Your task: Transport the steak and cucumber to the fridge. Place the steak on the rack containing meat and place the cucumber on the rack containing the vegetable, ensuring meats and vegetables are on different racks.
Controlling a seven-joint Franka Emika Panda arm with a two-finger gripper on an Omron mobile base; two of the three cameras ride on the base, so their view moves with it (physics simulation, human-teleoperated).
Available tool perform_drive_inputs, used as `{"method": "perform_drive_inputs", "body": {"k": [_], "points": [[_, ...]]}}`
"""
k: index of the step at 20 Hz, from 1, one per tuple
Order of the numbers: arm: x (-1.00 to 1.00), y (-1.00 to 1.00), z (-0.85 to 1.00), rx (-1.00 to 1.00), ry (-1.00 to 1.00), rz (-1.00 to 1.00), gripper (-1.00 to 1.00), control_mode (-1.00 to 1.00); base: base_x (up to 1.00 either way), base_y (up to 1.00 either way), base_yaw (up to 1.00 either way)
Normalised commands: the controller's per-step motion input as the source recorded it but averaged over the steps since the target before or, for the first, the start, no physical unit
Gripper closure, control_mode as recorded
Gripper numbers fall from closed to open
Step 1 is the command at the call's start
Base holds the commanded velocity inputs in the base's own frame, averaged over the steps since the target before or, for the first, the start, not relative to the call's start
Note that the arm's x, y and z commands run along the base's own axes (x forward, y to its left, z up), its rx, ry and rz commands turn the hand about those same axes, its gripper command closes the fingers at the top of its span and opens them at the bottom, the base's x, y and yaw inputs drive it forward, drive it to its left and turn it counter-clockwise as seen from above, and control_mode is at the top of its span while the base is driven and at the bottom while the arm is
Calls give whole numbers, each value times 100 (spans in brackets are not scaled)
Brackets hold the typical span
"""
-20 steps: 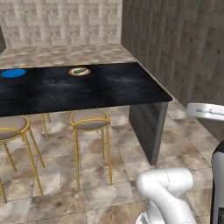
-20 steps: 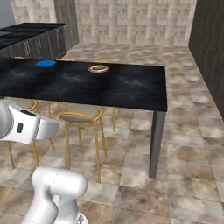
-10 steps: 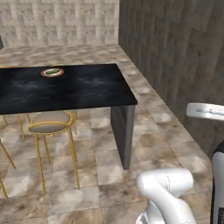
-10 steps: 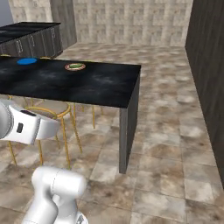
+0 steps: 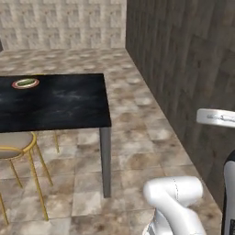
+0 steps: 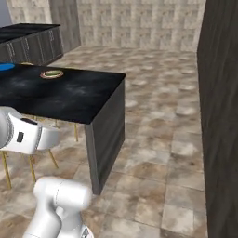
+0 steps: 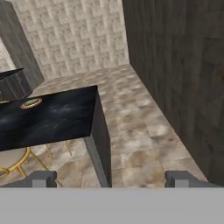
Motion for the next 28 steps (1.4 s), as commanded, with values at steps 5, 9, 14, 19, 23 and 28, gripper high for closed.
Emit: {"method": "perform_drive_inputs", "body": {"k": [5, 9, 14, 19, 23, 28], "points": [[0, 0, 0, 0, 0, 0, -100, 100, 100, -100, 16], [0, 0, 0, 0, 0, 0, -100, 100, 100, -100, 11], [0, 0, 0, 0, 0, 0, -100, 100, 100, -97, 24], [0, 0, 0, 0, 0, 0, -100, 100, 100, -49, 52], [0, 0, 0, 0, 0, 0, -100, 100, 100, -48, 67], [0, 0, 0, 0, 0, 0, -100, 100, 99, -61, 68]]}}
